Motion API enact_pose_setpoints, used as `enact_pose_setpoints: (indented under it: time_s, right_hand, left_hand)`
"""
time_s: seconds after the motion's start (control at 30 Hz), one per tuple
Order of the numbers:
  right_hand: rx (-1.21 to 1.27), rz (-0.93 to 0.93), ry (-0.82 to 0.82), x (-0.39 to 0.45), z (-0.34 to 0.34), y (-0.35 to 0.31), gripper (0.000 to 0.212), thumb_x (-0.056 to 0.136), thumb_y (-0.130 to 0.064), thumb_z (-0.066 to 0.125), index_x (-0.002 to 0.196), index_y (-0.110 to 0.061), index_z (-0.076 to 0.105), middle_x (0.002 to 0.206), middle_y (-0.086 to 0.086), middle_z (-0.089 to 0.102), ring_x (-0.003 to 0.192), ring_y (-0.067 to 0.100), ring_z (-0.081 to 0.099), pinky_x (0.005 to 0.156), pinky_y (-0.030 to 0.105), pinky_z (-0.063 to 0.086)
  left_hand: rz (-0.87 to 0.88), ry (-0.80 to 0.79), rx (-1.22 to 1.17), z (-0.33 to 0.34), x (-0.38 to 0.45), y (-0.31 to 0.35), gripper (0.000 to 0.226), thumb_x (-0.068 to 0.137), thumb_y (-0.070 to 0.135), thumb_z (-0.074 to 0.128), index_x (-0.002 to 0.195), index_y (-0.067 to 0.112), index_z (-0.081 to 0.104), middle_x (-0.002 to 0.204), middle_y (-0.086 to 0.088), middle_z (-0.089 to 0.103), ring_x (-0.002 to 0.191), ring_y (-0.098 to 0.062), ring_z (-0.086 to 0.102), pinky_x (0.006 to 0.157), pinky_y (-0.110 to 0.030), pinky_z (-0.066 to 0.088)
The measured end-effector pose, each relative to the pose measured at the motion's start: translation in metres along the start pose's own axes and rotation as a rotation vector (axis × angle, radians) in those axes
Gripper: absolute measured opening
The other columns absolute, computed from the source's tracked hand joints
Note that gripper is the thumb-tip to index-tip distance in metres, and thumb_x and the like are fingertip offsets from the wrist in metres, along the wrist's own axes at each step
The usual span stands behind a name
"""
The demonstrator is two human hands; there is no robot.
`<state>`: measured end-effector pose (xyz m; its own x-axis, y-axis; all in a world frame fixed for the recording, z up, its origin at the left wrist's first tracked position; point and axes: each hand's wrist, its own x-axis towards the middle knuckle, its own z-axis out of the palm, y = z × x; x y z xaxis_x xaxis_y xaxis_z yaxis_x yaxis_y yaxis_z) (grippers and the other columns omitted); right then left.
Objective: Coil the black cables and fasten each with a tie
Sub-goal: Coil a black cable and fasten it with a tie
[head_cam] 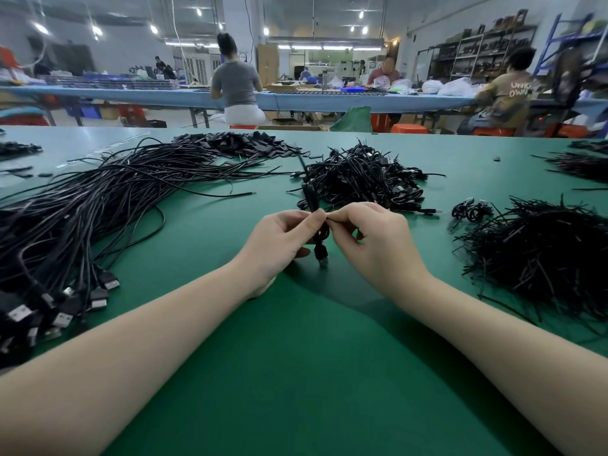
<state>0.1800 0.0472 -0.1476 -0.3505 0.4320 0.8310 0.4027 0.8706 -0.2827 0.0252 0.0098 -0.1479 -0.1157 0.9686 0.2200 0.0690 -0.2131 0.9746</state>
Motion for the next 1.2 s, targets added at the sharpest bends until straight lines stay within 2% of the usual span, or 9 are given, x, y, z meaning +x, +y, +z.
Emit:
enact_pose_setpoints:
  time_s: [0.07, 0.2, 0.27, 0.4, 0.57, 0.73, 0.9, 1.1, 1.2]
  right_hand:
    - [-0.054, -0.036, 0.011, 0.0, -0.002, -0.001, 0.006, 0.085, -0.003, 0.067, 0.087, 0.0, 0.071, 0.083, 0.008, 0.071, 0.078, 0.024, 0.066, 0.063, 0.034, 0.053]
    - [-0.298, -0.287, -0.02, 0.001, -0.008, 0.001, 0.009, 0.085, -0.001, 0.063, 0.08, 0.002, 0.071, 0.074, 0.014, 0.067, 0.066, 0.033, 0.065, 0.058, 0.039, 0.054]
    - [-0.387, -0.39, -0.039, 0.002, -0.009, 0.001, 0.005, 0.081, 0.002, 0.065, 0.079, 0.002, 0.07, 0.073, 0.014, 0.065, 0.075, 0.034, 0.068, 0.064, 0.04, 0.056]
    - [-0.185, -0.214, -0.034, -0.002, -0.007, 0.002, 0.004, 0.082, 0.004, 0.064, 0.083, 0.005, 0.068, 0.083, 0.017, 0.066, 0.102, 0.033, 0.067, 0.07, 0.039, 0.057]
    - [-0.021, -0.033, 0.027, -0.001, -0.004, 0.01, 0.003, 0.084, 0.004, 0.063, 0.084, 0.002, 0.065, 0.077, 0.011, 0.061, 0.074, 0.029, 0.058, 0.063, 0.044, 0.05]
    - [0.036, -0.007, 0.025, -0.002, -0.002, 0.008, 0.003, 0.085, 0.001, 0.062, 0.085, -0.001, 0.065, 0.075, 0.007, 0.06, 0.072, 0.017, 0.054, 0.063, 0.032, 0.048]
    - [-0.163, -0.12, 0.067, -0.002, -0.003, 0.0, 0.008, 0.087, -0.009, 0.064, 0.082, -0.005, 0.069, 0.073, 0.004, 0.063, 0.064, 0.026, 0.059, 0.05, 0.035, 0.046]
    - [-0.484, -0.457, 0.117, 0.002, -0.009, -0.004, 0.011, 0.084, -0.007, 0.066, 0.076, -0.01, 0.073, 0.069, 0.004, 0.064, 0.06, 0.026, 0.061, 0.048, 0.033, 0.042]
    - [-0.514, -0.528, 0.03, 0.001, -0.009, -0.004, 0.012, 0.079, -0.001, 0.066, 0.075, -0.01, 0.072, 0.069, 0.004, 0.064, 0.059, 0.026, 0.06, 0.049, 0.034, 0.044]
  left_hand:
    - [-0.017, -0.03, -0.036, 0.0, 0.0, 0.002, 0.022, 0.094, 0.033, 0.058, 0.08, 0.018, 0.068, 0.069, 0.005, 0.068, 0.061, -0.01, 0.062, 0.054, -0.017, 0.046]
    - [-0.102, -0.1, -0.148, -0.008, 0.001, 0.004, 0.024, 0.095, 0.022, 0.058, 0.118, 0.026, 0.057, 0.059, 0.001, 0.061, 0.047, -0.013, 0.052, 0.044, -0.019, 0.037]
    - [-0.112, -0.147, -0.175, -0.011, 0.001, 0.005, 0.021, 0.096, 0.019, 0.055, 0.113, 0.027, 0.063, 0.059, 0.001, 0.059, 0.048, -0.014, 0.053, 0.044, -0.019, 0.036]
    - [-0.135, -0.21, -0.179, -0.014, 0.0, 0.007, 0.038, 0.097, 0.015, 0.041, 0.092, 0.031, 0.075, 0.078, 0.002, 0.071, 0.077, -0.015, 0.07, 0.058, -0.022, 0.043]
    - [-0.142, -0.327, -0.218, -0.017, 0.002, 0.006, 0.039, 0.096, 0.007, 0.043, 0.109, 0.031, 0.071, 0.112, 0.002, 0.071, 0.107, -0.009, 0.065, 0.077, -0.021, 0.049]
    - [-0.037, -0.162, -0.146, -0.01, 0.001, -0.002, 0.012, 0.075, 0.028, 0.072, 0.085, 0.035, 0.076, 0.083, 0.014, 0.07, 0.077, 0.001, 0.062, 0.072, -0.017, 0.048]
    - [-0.029, -0.102, -0.144, -0.009, 0.004, -0.004, 0.017, 0.071, 0.045, 0.069, 0.073, 0.028, 0.067, 0.074, 0.009, 0.065, 0.07, -0.005, 0.06, 0.064, -0.018, 0.047]
    - [-0.129, -0.099, -0.171, -0.009, 0.006, 0.0, 0.009, 0.094, 0.028, 0.059, 0.098, 0.02, 0.061, 0.064, -0.001, 0.054, 0.048, -0.012, 0.045, 0.041, -0.021, 0.033]
    - [-0.164, -0.12, -0.22, -0.012, 0.008, -0.002, 0.03, 0.092, 0.014, 0.059, 0.121, 0.021, 0.056, 0.06, 0.001, 0.052, 0.043, -0.009, 0.04, 0.037, -0.017, 0.032]
